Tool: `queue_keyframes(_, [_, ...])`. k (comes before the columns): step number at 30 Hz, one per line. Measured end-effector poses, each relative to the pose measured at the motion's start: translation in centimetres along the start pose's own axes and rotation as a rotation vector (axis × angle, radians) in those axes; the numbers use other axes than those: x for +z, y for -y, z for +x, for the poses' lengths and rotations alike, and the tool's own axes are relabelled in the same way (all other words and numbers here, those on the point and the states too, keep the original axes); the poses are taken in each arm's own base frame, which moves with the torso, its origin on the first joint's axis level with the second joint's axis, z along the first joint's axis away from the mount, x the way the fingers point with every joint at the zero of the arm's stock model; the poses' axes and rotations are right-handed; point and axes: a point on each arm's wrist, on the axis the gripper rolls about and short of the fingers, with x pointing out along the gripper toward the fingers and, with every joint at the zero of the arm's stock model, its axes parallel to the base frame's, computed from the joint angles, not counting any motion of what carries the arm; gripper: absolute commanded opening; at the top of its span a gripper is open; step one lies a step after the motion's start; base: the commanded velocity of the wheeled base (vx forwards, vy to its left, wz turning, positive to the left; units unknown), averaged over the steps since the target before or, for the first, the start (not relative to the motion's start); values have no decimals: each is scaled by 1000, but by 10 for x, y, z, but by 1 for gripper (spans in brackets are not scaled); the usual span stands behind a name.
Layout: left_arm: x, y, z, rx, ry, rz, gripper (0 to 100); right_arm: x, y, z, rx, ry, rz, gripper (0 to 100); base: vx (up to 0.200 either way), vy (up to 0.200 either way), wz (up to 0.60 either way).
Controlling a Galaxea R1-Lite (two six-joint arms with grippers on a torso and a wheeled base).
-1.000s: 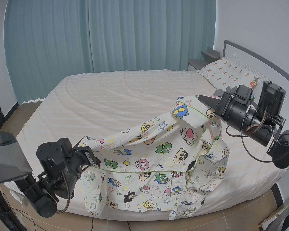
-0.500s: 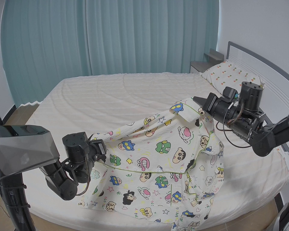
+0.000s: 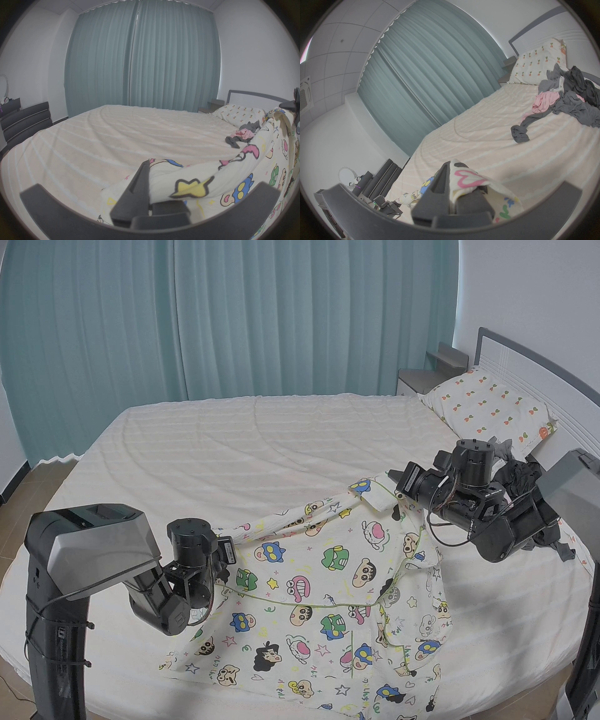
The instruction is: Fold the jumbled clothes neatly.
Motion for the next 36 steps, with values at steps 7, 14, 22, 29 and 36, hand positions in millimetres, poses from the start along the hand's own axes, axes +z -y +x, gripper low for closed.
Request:
queue_keyframes(7, [-7,-1,26,23,14,-16,0,-14,17,24,-42,3,3,0,0,0,0])
queue_keyframes(14, [-25,-15,56,82,-32,-14,100,-32,41,57,-85,0,7,100,0,0,0])
queue_keyframes(22, [-34,-23,86,118,-9,-37,100,-42,65,90,-99,21,98,100,0,0,0])
queue_keyframes(29, [-41,-30,97,140,-7,-61,100,-37,81,113,-189,32,295,100,0,0,0])
queue_keyframes(36, [-36,-39,97,160,0,-105,100,-17,98,123,-324,54,475,100,0,0,0])
